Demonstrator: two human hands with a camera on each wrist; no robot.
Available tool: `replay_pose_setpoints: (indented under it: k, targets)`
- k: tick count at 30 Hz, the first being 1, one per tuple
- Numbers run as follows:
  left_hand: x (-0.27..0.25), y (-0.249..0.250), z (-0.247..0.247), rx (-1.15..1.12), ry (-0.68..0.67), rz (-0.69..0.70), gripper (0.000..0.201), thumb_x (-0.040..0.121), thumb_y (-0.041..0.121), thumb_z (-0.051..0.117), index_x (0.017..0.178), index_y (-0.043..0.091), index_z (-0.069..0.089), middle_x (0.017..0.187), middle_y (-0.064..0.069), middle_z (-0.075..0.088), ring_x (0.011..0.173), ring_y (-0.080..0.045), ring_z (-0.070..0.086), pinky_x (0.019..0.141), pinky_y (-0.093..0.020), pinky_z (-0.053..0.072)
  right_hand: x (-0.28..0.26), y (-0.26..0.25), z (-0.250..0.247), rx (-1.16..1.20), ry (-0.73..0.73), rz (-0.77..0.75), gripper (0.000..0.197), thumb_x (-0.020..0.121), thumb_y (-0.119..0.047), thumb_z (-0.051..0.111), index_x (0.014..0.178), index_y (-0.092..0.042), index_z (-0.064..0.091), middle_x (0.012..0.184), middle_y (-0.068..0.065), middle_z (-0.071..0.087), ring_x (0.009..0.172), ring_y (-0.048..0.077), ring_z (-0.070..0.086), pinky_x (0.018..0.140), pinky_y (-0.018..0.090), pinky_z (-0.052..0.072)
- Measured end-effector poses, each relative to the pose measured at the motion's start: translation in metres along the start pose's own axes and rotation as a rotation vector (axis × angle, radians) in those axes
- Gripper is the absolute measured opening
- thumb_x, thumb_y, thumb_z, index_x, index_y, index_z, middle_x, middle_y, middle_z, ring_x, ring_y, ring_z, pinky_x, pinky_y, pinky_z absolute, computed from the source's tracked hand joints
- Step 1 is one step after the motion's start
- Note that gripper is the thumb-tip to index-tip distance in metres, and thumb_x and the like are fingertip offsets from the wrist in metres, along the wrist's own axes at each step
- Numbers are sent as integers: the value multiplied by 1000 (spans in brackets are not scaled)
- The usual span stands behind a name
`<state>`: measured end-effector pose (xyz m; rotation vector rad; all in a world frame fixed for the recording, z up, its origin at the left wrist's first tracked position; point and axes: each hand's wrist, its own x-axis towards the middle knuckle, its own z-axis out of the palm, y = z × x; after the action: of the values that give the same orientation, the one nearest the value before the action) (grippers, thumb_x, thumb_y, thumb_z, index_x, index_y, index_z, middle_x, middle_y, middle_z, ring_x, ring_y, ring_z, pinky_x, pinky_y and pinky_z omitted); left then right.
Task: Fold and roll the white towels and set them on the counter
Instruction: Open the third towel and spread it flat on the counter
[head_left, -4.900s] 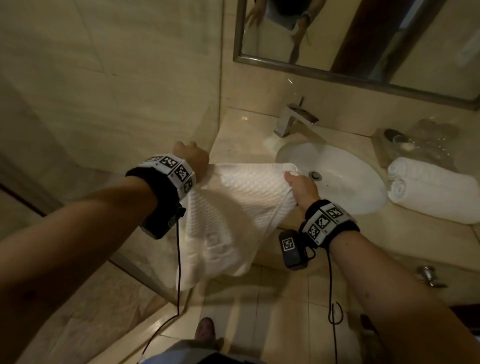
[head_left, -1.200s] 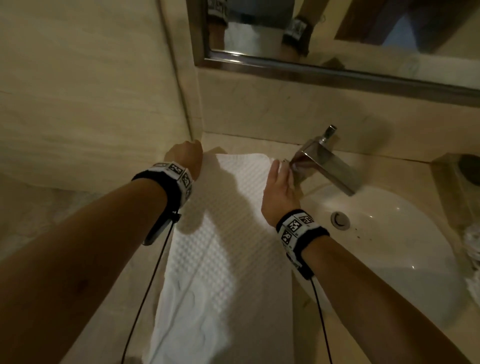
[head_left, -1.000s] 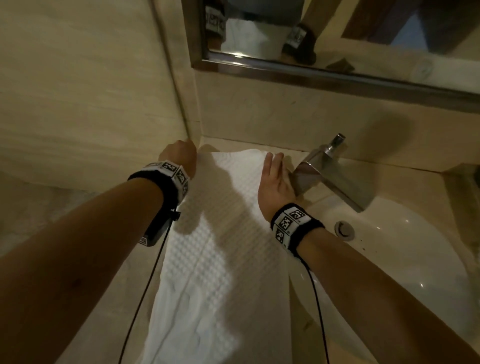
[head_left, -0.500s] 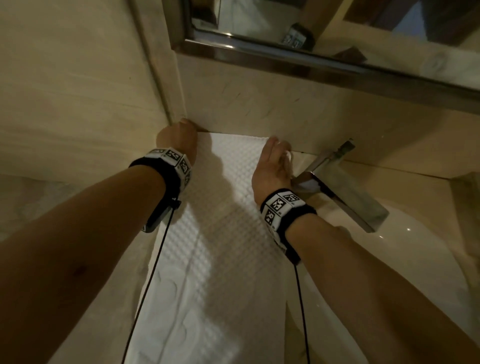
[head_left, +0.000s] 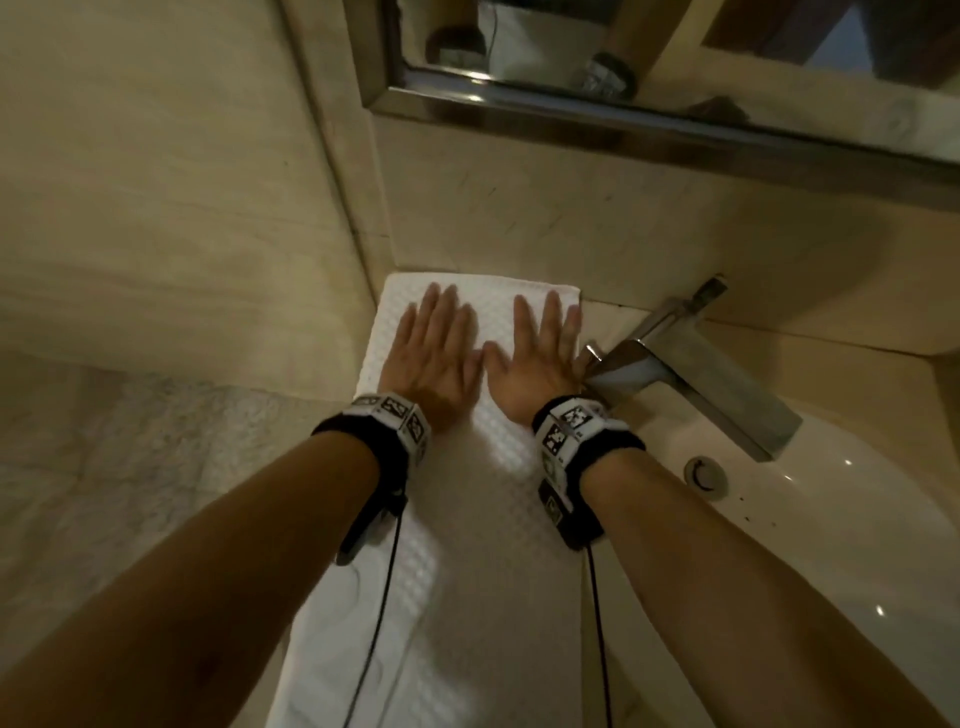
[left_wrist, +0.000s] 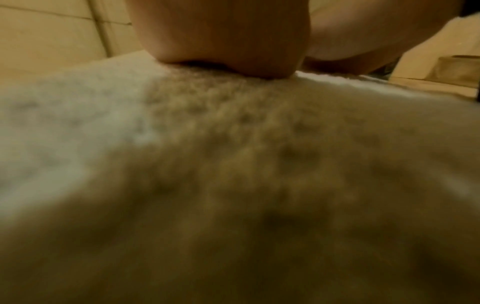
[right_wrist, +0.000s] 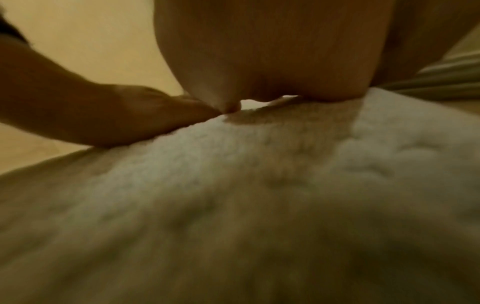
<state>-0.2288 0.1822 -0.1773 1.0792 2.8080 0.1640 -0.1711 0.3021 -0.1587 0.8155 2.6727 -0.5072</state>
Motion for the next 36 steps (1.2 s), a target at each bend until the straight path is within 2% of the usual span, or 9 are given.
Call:
replay_pose_setpoints:
  k: [2,4,11,13,15,19,24,32,36]
  targets:
    - [1,-2,1,16,-49,-6,74,91,50,1,151,7,7,159,-17,-4,147,-29,-7,120,-43,-2,-1,3,-3,25,-80,22,70,95,-56,22,151,-33,-15,154,0,-35,139,25,-36,112,50,-17]
    - [4,-2,-2,2,-62,-29,76,91,51,3,151,4,0,158,-17,-8,146,-30,-11,120,-44,-3,-1,3,-5,10,-80,19,72,94,-57,21,150,-33,-17,153,1,-37,139,26,-37,112,50,-18]
    - [0,-5,-2,17,-126,19,82,85,56,-10,151,8,-4,158,-12,-14,145,-30,-16,119,-47,-5,-19,-18,-1,-125,-78,130,73,98,-47,16,151,-8,-17,153,23,-29,141,37,-29,117,50,-12]
    - [1,-3,-3,36,-167,37,77,91,54,1,151,7,-9,158,-12,-18,144,-31,-19,118,-47,-7,-25,-28,-6,-128,-26,114,75,98,-45,19,150,-5,-16,154,22,-27,142,35,-27,117,49,-12]
    - [4,-2,-4,105,-212,38,73,97,48,15,150,7,-14,156,-13,-23,143,-33,-22,118,-47,-10,-29,-36,-8,-74,-8,33,71,100,-40,21,151,-7,-16,155,17,-28,143,32,-27,117,46,-16]
    - [13,-5,-12,137,-262,77,72,96,50,13,149,10,-15,156,-9,-24,143,-29,-23,118,-46,-8,-36,-32,10,123,-148,42,62,99,-54,10,151,-31,-14,155,-1,-32,142,19,-31,115,46,-19]
    - [15,-8,-19,36,-269,108,65,101,46,14,152,13,-9,158,-5,-18,145,-26,-18,118,-42,-7,-37,-23,10,179,-138,39,67,97,-60,11,152,-31,-11,156,-6,-29,142,13,-29,115,44,-20]
    - [-69,5,-36,-83,-186,-131,77,96,54,26,152,9,-3,156,-26,-9,144,-42,-10,116,-52,1,-46,9,20,254,108,-166,65,100,-47,29,154,-17,10,162,0,-5,148,16,-12,121,37,-6]
    - [-104,5,-22,-3,-309,-210,94,85,74,26,152,18,-8,155,-23,-18,141,-45,-16,115,-59,3,-57,5,20,209,103,-172,68,99,-47,31,155,-17,7,162,0,-8,147,17,-16,119,40,-10]
